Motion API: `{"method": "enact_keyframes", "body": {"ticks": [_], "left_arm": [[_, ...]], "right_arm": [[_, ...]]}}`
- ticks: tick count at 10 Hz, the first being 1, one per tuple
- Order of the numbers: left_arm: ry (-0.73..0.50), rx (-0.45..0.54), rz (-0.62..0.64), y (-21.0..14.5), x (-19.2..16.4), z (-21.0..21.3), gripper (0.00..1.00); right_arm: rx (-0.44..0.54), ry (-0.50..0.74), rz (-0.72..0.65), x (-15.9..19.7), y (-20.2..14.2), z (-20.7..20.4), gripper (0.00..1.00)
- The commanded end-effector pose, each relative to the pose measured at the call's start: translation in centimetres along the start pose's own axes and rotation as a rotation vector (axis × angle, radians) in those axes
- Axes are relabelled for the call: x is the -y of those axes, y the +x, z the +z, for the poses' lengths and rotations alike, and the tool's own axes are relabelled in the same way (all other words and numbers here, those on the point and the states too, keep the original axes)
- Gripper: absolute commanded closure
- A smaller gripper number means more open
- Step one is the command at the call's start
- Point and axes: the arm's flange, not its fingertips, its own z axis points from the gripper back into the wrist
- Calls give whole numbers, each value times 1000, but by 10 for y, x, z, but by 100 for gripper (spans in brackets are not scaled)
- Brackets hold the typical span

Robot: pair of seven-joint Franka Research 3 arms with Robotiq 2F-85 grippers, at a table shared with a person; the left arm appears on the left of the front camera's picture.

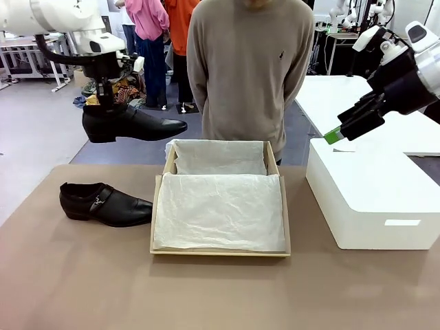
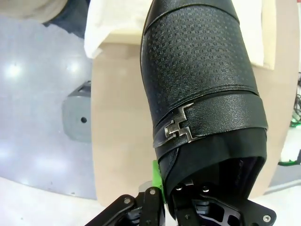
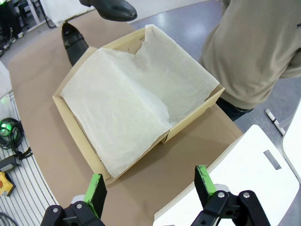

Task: Pack the shoes into the box.
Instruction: Place one shoe of the Shoes into the Shoes Box.

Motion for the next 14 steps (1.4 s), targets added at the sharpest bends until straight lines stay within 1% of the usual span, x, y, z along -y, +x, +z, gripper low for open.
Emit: {"method": "enact_keyframes", "body": {"ticks": [1, 2, 3, 7, 8, 9, 12, 14], "left_arm": [[-33, 18, 21, 11, -4, 8, 100], [-40, 24, 17, 14, -3, 8, 100], [-10, 1, -5, 8, 3, 1, 100], [-10, 1, -5, 8, 3, 1, 100], [-24, 0, -3, 11, 1, -2, 100], [8, -10, -8, 19, 4, -2, 100], [6, -3, -62, 78, 8, 3, 100], [7, -8, -108, 118, 9, -5, 100]], "right_arm": [[6, -2, 1, 0, 0, 0, 0], [6, -2, 1, 0, 0, 0, 0], [6, -2, 1, 0, 0, 0, 0], [6, -2, 1, 0, 0, 0, 0], [6, -2, 1, 0, 0, 0, 0], [6, -2, 1, 0, 0, 0, 0], [6, -2, 1, 0, 0, 0, 0], [6, -2, 1, 0, 0, 0, 0]]}}
